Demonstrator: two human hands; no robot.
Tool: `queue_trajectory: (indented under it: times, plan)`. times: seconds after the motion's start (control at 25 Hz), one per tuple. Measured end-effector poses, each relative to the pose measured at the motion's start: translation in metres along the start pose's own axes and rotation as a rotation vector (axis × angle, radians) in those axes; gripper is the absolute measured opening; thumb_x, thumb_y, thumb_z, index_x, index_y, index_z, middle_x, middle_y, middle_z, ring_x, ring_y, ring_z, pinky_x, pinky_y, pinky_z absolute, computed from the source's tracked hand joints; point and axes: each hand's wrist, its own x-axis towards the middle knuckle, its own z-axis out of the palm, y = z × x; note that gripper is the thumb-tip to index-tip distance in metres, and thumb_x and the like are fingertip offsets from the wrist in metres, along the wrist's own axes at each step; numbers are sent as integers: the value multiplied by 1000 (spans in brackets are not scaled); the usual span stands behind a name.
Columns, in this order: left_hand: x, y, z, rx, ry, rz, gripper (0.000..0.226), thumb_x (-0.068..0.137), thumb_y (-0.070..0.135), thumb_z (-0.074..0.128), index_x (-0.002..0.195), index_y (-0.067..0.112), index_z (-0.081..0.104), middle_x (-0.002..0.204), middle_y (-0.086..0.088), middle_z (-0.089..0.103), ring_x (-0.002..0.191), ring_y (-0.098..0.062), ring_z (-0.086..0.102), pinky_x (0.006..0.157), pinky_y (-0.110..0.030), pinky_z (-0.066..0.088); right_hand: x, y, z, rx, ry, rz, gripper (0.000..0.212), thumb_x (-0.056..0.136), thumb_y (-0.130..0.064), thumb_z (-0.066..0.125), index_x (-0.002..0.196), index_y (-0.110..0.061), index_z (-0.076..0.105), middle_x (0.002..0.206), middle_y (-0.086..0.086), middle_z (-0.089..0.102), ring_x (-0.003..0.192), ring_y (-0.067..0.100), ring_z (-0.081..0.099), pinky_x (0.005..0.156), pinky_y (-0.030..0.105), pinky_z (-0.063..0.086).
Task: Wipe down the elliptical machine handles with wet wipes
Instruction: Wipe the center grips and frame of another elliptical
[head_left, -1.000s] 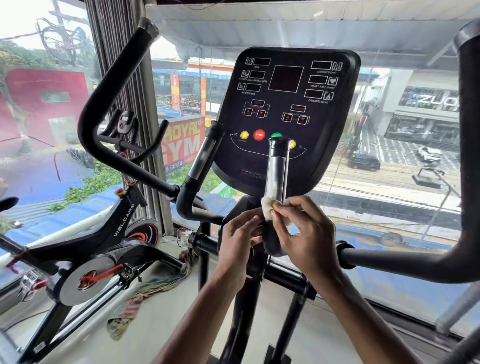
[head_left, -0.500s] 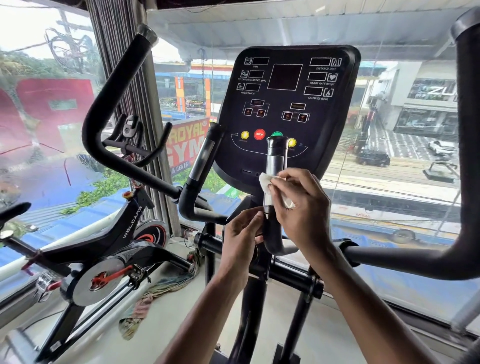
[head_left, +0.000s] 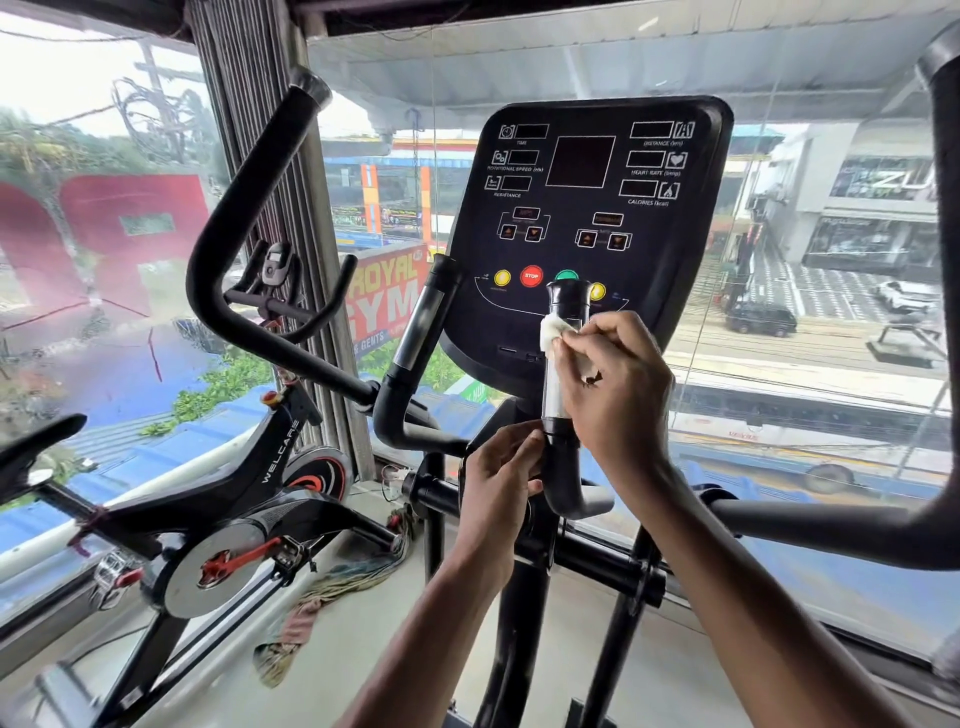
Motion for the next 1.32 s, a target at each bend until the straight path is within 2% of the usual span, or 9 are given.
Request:
queue_trajectory:
  times: [0.2, 0.4, 0.6, 0.76, 0.92, 1.04, 1.12, 1.2, 1.32]
  plan:
    - [0, 1, -2, 0, -2, -7, 19, 103, 21, 59, 113, 18, 76, 106, -5, 79, 109, -24, 73, 103, -49, 52, 12, 8, -3, 29, -85, -59, 11, 92, -14, 75, 91, -4, 80, 94, 7, 64, 82, 23, 65, 78, 28, 54]
    - [0, 1, -2, -1, -6, -14, 19, 104, 21, 59, 112, 19, 76, 106, -4, 79, 108, -22, 73, 100, -44, 53, 4, 9, -13, 27, -137, -93, 12, 93, -14, 75, 95, -4, 81, 94, 6, 66, 81, 22, 65, 77, 28, 54]
    - [0, 2, -2, -13, -8, -17, 18, 103, 21, 60, 110, 19, 76, 104, -4, 79, 107, -22, 73, 95, -40, 53, 26, 8, 0, -56, -70, -50, 17, 97, -18, 70, 102, -5, 81, 98, 6, 67, 86, 26, 65, 76, 32, 55]
    - [0, 2, -2, -20, -12, -10, 17, 103, 20, 61, 110, 18, 76, 104, -6, 79, 104, -22, 74, 96, -41, 54, 32, 2, 3, -165, -123, -143, 11, 94, -14, 73, 91, -5, 80, 98, 6, 66, 87, 27, 59, 77, 24, 46]
    - [1, 1, -3, -18, -8, 0, 18, 103, 19, 60, 112, 17, 76, 104, -7, 79, 101, -22, 74, 97, -43, 54, 43, -3, 3, -179, -110, -114, 11, 92, -12, 74, 84, -6, 78, 94, 5, 64, 84, 28, 57, 70, 28, 48]
    - [1, 0, -3, -18, -10, -11, 18, 103, 19, 60, 112, 16, 75, 105, -7, 79, 103, -24, 74, 100, -46, 53, 47, -4, 1, -176, -183, -178, 10, 88, -4, 74, 78, -7, 76, 93, 4, 64, 87, 26, 58, 70, 25, 46]
    - [2, 0, -3, -8, -6, -11, 18, 103, 20, 61, 111, 18, 76, 104, -5, 79, 105, -24, 74, 102, -48, 52, 61, 5, -6, -113, -129, -131, 9, 91, -8, 70, 88, -6, 79, 96, 5, 66, 89, 26, 62, 76, 22, 44]
    - [3, 0, -3, -2, -8, -14, 17, 102, 22, 61, 111, 19, 76, 105, -4, 79, 108, -24, 73, 104, -49, 52, 77, 15, -9, -62, -102, -35, 16, 93, -15, 66, 96, -7, 80, 99, 7, 70, 88, 24, 67, 77, 30, 53]
    - [2, 0, -3, -3, -10, -19, 17, 102, 22, 62, 111, 18, 76, 105, -5, 79, 108, -23, 73, 104, -48, 52, 91, 20, -3, -46, -302, 119, 21, 95, -22, 64, 93, -12, 83, 89, 8, 77, 81, 23, 71, 74, 30, 55]
